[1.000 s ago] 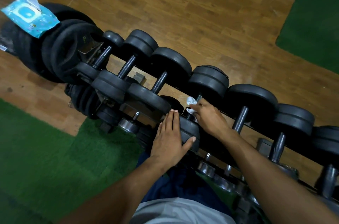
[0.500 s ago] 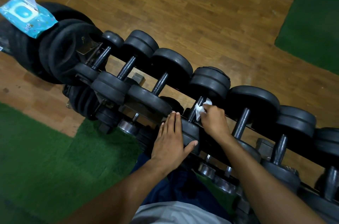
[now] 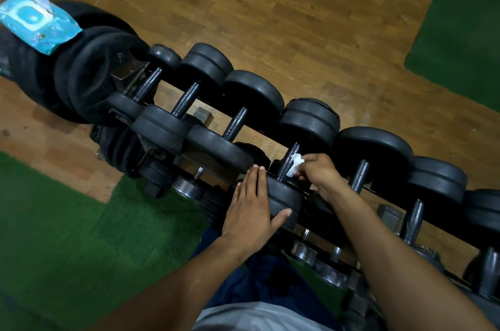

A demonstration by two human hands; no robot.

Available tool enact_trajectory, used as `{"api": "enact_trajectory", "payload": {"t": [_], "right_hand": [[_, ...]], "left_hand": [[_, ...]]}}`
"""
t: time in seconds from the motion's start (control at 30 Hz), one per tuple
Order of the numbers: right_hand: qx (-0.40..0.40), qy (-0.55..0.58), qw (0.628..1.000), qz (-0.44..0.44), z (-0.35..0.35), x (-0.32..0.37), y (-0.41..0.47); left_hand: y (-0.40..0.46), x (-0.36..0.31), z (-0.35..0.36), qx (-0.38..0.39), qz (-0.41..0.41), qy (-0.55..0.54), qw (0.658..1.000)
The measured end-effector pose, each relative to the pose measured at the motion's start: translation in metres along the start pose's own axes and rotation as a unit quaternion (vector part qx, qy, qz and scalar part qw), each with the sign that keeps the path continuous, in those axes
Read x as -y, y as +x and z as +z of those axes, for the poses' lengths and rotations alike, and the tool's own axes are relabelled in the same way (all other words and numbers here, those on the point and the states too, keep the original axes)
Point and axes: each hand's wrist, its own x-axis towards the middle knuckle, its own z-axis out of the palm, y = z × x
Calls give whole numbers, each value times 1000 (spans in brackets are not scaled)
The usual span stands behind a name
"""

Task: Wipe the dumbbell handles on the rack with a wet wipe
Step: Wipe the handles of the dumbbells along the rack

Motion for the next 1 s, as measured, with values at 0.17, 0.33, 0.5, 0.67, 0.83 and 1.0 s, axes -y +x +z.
{"api": "enact_trajectory", "payload": {"t": [0.17,0.33,0.5,0.67,0.83,1.0], "right_hand": [[-138,-71,982,-111,-1,9,-13],[-155,-278,901,-294,8,-2,-39],[-132,-432,812,-370,11,-5,-24],[-127,-543,734,-386,8,11,-7],[-139,-446,808,-358,7,6,-17],[-141,-146,966,-158,4,3,-22]], "left_hand": [[0,0,1,-1,-2,0,1000],[-1,-1,0,-7,-6,-11,1000],[-1,-1,0,-11,-5,-6,1000],[0,-1,1,-15,-4,-3,1000],[-1,-1,1,-11,-8,-4,1000],[-1,-2,1,-10,-7,-6,1000]]}}
